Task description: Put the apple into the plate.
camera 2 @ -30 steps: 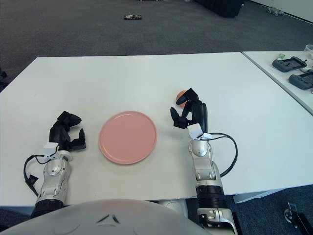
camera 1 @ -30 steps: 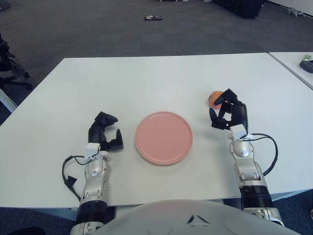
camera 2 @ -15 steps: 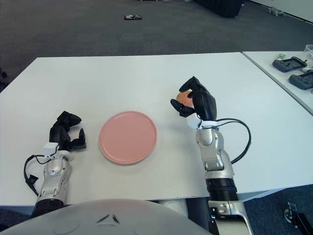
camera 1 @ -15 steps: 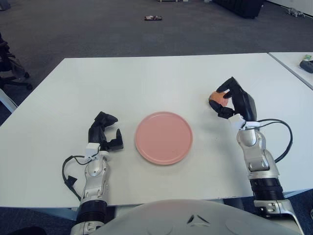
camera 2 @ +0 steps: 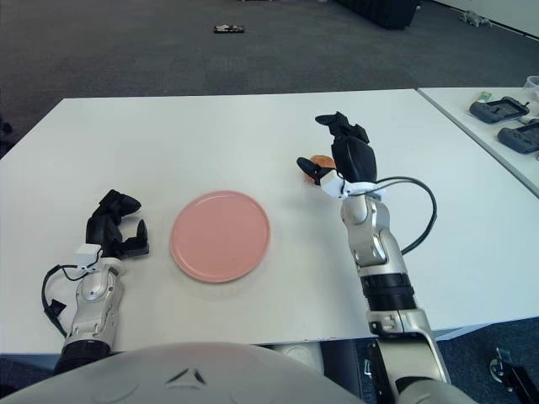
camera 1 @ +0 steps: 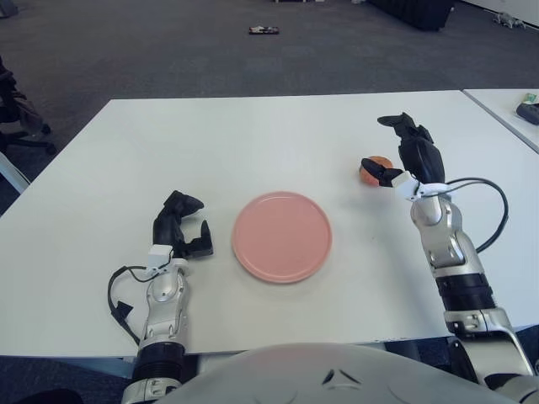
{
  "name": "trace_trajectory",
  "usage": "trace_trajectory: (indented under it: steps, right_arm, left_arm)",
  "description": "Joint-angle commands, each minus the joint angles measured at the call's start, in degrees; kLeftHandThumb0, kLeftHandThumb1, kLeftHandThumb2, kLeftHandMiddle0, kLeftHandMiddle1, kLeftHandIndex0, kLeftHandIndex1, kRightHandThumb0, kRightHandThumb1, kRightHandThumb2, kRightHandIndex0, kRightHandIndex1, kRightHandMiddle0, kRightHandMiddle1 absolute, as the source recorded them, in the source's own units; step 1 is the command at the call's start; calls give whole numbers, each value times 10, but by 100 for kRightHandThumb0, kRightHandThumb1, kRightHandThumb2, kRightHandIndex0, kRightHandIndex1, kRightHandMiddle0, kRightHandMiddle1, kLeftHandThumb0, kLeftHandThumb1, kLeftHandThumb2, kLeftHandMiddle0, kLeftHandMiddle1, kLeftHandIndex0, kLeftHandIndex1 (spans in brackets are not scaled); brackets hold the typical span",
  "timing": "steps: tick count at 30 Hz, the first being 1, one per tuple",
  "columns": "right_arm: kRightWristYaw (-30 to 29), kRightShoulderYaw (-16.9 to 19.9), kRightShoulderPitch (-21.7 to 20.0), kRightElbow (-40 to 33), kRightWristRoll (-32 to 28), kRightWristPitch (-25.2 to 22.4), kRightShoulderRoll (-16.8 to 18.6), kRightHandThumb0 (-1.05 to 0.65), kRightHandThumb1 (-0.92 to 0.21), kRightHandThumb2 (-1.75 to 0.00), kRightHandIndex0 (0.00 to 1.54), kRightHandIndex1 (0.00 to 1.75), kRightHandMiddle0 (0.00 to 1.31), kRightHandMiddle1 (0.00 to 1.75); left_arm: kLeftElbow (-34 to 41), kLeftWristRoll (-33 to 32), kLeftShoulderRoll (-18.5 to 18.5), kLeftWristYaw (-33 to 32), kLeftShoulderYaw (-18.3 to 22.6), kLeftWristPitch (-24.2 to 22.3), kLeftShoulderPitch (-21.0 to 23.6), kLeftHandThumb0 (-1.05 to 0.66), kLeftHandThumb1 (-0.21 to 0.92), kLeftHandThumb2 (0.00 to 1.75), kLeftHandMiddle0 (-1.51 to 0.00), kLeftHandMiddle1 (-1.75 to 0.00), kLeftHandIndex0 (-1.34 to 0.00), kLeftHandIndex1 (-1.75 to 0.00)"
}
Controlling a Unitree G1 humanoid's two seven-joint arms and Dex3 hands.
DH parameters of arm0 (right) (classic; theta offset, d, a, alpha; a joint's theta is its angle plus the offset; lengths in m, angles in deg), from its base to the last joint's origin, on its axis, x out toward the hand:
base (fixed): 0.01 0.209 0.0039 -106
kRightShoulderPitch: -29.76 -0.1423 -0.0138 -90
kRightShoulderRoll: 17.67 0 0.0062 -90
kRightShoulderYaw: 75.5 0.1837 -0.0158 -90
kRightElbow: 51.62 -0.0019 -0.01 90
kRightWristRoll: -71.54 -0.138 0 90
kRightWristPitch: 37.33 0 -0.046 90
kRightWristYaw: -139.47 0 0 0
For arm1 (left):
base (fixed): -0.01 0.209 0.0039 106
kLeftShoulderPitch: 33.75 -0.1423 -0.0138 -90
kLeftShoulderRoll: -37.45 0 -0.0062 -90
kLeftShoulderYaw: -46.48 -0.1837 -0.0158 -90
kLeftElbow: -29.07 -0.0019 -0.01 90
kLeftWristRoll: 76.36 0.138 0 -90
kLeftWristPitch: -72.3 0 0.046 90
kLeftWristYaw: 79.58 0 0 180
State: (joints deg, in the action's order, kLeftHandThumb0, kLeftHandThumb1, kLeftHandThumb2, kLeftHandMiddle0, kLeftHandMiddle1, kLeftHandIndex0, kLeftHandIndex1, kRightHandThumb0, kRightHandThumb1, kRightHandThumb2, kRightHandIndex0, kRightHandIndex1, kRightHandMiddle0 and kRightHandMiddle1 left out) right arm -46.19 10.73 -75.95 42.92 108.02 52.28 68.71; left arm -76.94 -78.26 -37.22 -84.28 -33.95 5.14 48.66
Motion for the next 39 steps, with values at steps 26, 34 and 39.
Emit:
trace_trajectory:
  steps: [26, 34, 39]
  right_arm:
    - [26, -96, -196, 292, 11, -49, -5, -101, -55, -76, 0, 0, 0, 0]
    - [4, -125, -240, 410, 9, -35, 5, -96, -53, -76, 0, 0, 2, 2]
    - [-4, -141, -266, 501, 7, -16, 9, -98, -55, -77, 0, 0, 0, 14]
  left_arm:
    - [-17, -11, 11, 9, -5, -15, -9, -1, -7, 175, -92, -175, -67, -169]
    - [-15, -6, 12, 3, -4, -15, -11, -1, -6, 175, -92, -175, -66, -171]
    - [-18, -5, 10, 3, -3, -11, -10, -1, -6, 175, -92, -175, -67, -170]
